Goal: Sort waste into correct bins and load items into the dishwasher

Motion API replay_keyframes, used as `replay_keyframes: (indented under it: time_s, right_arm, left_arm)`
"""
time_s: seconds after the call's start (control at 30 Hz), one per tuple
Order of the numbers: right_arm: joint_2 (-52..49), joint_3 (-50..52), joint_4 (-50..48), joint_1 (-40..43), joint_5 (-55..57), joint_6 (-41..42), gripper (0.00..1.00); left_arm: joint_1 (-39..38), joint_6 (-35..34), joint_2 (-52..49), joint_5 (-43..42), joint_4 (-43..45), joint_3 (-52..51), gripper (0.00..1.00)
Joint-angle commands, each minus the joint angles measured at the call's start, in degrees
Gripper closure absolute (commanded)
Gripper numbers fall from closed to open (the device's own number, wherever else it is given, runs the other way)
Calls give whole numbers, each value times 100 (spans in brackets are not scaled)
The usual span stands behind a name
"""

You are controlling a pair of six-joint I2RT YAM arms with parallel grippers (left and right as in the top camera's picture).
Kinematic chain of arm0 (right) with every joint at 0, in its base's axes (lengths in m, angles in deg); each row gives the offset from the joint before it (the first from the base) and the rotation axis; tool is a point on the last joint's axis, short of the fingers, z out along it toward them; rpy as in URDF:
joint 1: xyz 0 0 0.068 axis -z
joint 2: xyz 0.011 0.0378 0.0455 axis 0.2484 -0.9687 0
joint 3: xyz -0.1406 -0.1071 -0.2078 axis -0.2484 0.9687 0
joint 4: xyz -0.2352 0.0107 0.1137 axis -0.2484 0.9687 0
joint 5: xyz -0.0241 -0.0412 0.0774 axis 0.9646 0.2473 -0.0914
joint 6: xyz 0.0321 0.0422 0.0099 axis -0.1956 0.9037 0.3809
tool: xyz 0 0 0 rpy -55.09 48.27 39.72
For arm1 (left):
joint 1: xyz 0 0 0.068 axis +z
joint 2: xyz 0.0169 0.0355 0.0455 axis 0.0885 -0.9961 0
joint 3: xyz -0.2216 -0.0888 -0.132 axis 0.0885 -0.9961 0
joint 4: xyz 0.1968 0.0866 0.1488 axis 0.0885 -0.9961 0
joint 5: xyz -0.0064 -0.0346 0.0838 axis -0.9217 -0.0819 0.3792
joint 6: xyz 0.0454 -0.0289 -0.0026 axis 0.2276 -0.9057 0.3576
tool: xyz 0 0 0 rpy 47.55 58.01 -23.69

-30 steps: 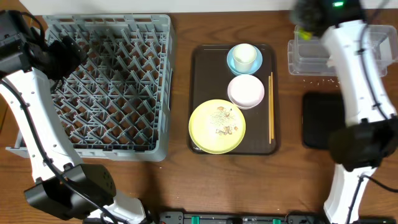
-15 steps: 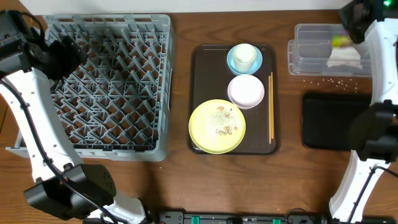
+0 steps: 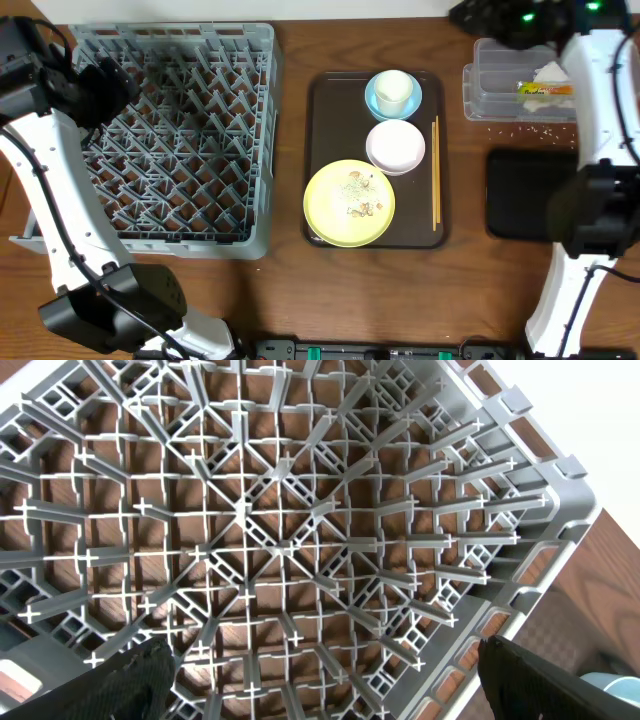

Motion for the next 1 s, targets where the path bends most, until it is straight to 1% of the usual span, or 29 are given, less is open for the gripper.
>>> replay_keyframes:
  time_s: [0.0,0.1,0.13,0.2,0.3,0.37,0.4,0.43,0.6,0.8,0.87,0.97]
  right_arm:
    - [48,-17,326,-769,-437,-1329,1]
    - [44,-11,326,-1482,1351,-1073,1]
    - [44,-11,328,-1622,1768,-1029,1]
    - [33,-7,330,-2011,2953,-892,1]
    - [-37,-7,323,-2485,4546,-522,1]
    - [-127,-7,299,-2695,5193,-273,7]
    - [-186,-7,280,-2767,5368,-205,13]
    - [-269,-7,254,-2830,5480,-133,16]
    - [-706,-7,199,-2879,5464,181,25]
    - [-905,-9,219,-2865,5449,195,26]
    - [-879,-20,214,-2870,5447,195,25]
    - [-719,-20,254,-2870,5445,289,21]
  left_arm:
    - [-11,-24,-9,33,-17,-24,2]
    - [-11,-24,-9,33,-17,-24,2]
    - [-11,-24,-9,33,-17,-24,2]
    - [-11,-24,-9,33,-17,-24,2]
    - [-11,-24,-9,33,-17,-24,2]
    - [-11,-24,-9,33,-17,-24,2]
    - [-11,-24,-9,33,-17,-24,2]
    - [-11,-24,-9,33,-17,-24,2]
    - [-11,-24,-9,33,-17,-24,2]
    - [-11,-24,-9,33,-17,-24,2]
    - [-11,-24,-9,33,-17,-24,2]
    - [-11,-24,-9,33,-17,-24,2]
